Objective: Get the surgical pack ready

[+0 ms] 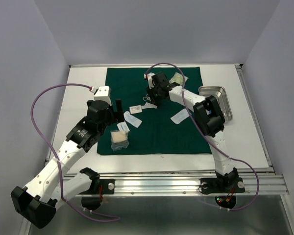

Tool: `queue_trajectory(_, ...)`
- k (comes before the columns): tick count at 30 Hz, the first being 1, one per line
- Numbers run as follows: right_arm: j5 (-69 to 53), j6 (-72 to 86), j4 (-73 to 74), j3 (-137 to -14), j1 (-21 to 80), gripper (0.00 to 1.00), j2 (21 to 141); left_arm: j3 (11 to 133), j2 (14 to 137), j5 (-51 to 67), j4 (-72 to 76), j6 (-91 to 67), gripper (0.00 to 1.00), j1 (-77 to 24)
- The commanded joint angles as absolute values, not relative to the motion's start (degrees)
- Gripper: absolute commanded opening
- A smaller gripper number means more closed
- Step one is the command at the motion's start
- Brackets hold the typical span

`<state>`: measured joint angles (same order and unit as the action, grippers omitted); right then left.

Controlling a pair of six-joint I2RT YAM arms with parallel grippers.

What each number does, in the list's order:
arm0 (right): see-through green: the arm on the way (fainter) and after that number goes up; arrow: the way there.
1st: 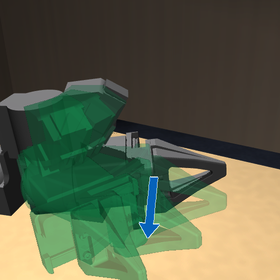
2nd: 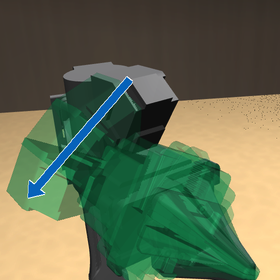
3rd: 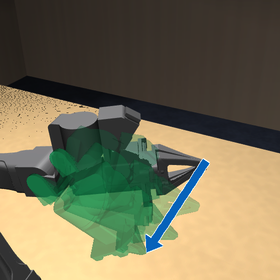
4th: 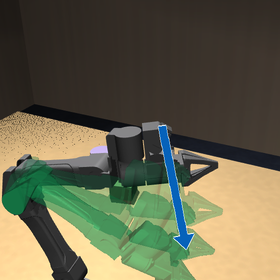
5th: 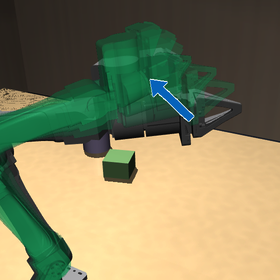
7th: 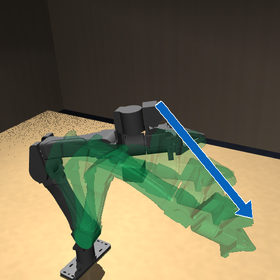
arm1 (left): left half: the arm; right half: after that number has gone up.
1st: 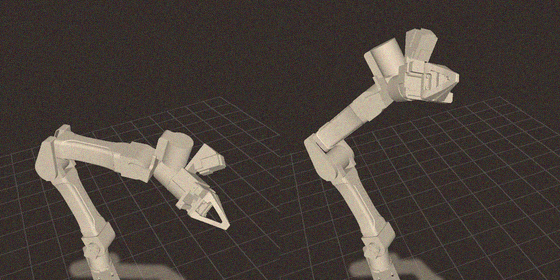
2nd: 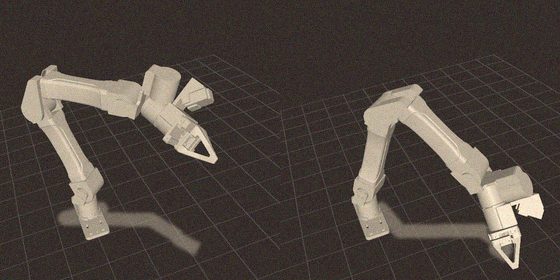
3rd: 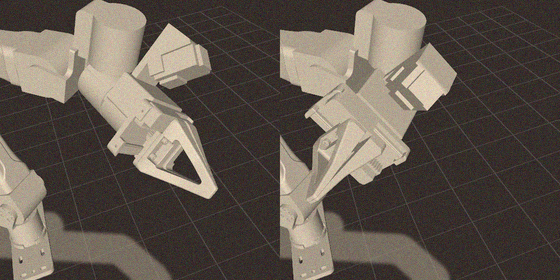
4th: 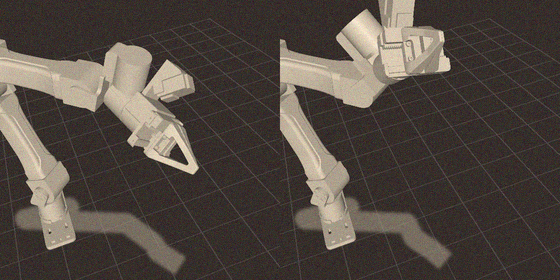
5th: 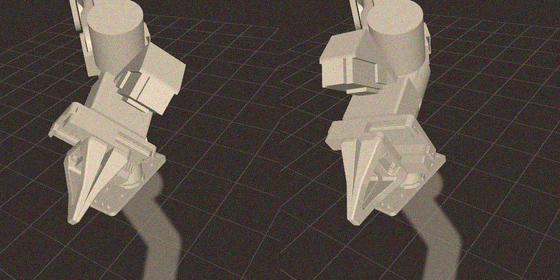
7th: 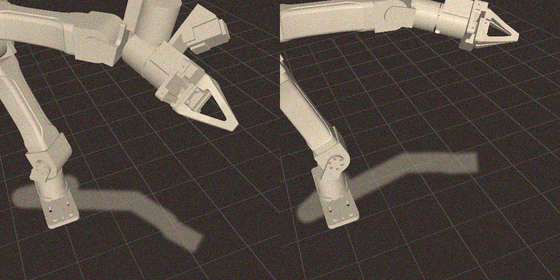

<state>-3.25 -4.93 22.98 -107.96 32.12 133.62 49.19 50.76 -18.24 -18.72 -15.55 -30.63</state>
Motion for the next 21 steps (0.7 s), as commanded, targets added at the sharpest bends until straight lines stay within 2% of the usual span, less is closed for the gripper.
queue_trajectory(1, -4.39, -5.36, 24.08, -107.85, 32.17, 0.36, 134.74, 48.96, 50.45, -19.07, -17.23, -15.47, 0.99, -30.32)
queue_trajectory(16, -2.64, -8.00, 25.75, -104.50, 32.69, 0.35, 134.82, 48.96, 51.24, -18.90, -16.96, -15.47, 0.99, -30.32)
queue_trajectory(21, -1.41, -7.74, 26.37, -104.77, 32.70, 0.11, 135.62, 49.04, 51.07, -18.90, -17.05, -15.47, 0.99, -30.32)
